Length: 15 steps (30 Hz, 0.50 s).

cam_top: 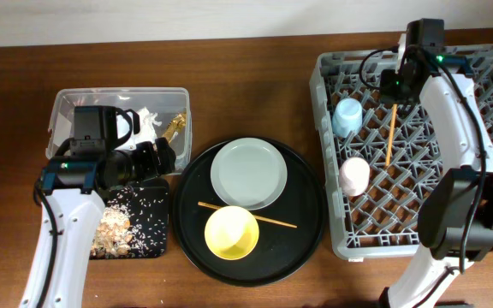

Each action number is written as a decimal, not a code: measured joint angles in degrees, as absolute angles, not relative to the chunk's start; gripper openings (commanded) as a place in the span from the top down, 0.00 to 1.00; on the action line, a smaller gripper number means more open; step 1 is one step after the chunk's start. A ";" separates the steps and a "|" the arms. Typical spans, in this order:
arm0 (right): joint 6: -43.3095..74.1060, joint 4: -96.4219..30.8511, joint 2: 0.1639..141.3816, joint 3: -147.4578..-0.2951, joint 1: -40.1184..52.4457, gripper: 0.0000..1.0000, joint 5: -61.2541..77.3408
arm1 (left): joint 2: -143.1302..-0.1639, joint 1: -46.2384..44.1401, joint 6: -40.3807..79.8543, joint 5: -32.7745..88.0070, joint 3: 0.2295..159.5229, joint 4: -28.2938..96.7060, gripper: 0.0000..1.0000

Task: Sort waste into correct bins and load items into the dishwasher rack
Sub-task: 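Reach the right gripper to the second chopstick on the tray and grasp it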

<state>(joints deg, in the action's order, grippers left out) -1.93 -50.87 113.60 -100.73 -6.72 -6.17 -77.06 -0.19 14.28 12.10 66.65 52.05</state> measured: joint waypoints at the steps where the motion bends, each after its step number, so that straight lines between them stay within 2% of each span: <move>1: -5.87 -52.49 113.60 -100.75 -6.72 0.95 -6.15 | -77.06 -0.19 14.28 12.10 66.65 52.05 0.01; 5: -13.28 -57.12 113.60 -100.75 -6.72 0.90 -1.83 | -77.06 -0.19 14.28 12.12 66.65 52.05 0.01; 6: -13.65 -57.25 113.60 -100.75 -6.72 0.77 -1.10 | -77.06 -0.19 14.28 12.12 66.65 52.05 0.01; 8: -13.54 -57.69 113.62 -100.75 -6.72 0.40 0.23 | -77.06 -0.19 14.28 12.12 66.65 52.05 0.01; 9: -13.45 -57.71 113.62 -100.75 -6.72 0.32 0.36 | -77.06 -0.19 14.28 12.12 66.65 52.05 0.01; 10: -13.26 -57.71 113.62 -100.75 -6.72 0.29 0.38 | -77.06 -0.19 14.28 12.12 66.65 52.05 0.01; 13: -11.81 -57.89 113.62 -100.75 -6.72 0.03 1.17 | -77.06 -0.19 14.28 12.12 66.65 52.05 0.01; 15: -10.46 -63.18 113.62 -100.88 -6.76 0.01 15.51 | -77.06 -0.19 14.28 12.08 66.65 51.99 0.01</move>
<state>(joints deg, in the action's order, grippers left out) -10.46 -63.18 113.62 -100.88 -6.76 15.51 -77.06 -0.19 14.28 12.08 66.65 51.99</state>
